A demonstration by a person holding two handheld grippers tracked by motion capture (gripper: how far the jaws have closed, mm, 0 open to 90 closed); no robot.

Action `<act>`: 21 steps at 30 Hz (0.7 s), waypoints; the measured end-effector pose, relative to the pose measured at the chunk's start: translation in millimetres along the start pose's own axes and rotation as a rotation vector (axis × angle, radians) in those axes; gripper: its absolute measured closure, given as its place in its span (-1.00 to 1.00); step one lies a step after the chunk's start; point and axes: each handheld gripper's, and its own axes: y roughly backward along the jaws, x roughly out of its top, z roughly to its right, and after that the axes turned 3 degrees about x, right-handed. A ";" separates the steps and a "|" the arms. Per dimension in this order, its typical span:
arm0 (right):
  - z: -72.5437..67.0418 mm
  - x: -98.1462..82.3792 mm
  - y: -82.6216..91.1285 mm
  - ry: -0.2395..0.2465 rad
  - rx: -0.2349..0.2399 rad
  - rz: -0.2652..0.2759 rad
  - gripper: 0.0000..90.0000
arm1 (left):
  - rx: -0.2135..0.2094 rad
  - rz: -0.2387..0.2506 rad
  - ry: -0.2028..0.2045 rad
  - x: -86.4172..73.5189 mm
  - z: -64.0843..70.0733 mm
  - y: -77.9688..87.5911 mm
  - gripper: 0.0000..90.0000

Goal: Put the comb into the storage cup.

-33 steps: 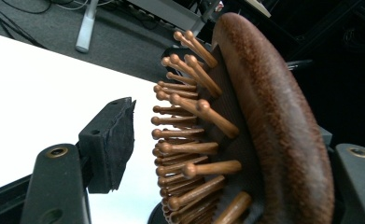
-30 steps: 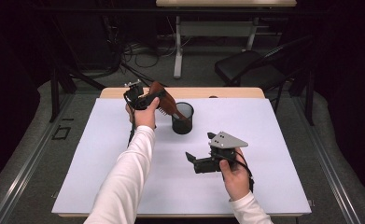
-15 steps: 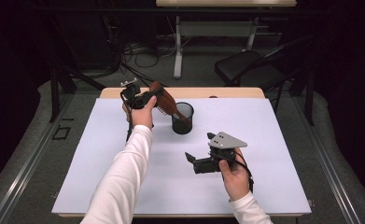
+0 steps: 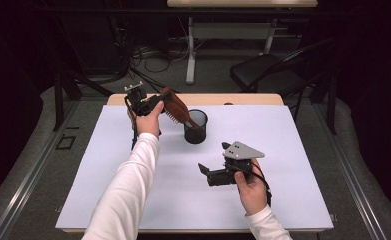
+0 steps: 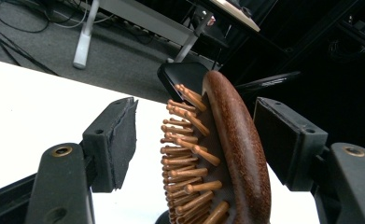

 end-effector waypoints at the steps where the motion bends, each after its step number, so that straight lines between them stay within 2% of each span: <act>1: -0.1 0.0 0.0 -0.001 0.000 0.000 -1.00 | 0.004 -0.003 -0.004 0.6 -0.2 0.9 -0.29; 6: -0.4 -0.2 -0.5 0.001 0.001 -0.002 -1.00 | 0.001 -0.001 -0.023 3.9 -1.9 4.2 -0.24; 7: -0.4 -0.2 -0.5 0.001 0.000 -0.003 -1.00 | 0.013 0.004 -0.026 4.4 -1.5 5.4 -0.24; 16: -0.7 -0.4 -0.7 0.000 0.001 -0.003 -1.00 | 0.015 0.012 -0.034 10.3 -5.7 12.7 -0.26; 21: -1.3 -0.6 -1.3 0.000 0.003 -0.005 -1.00 | 0.011 0.021 -0.023 12.3 -7.5 15.3 -0.33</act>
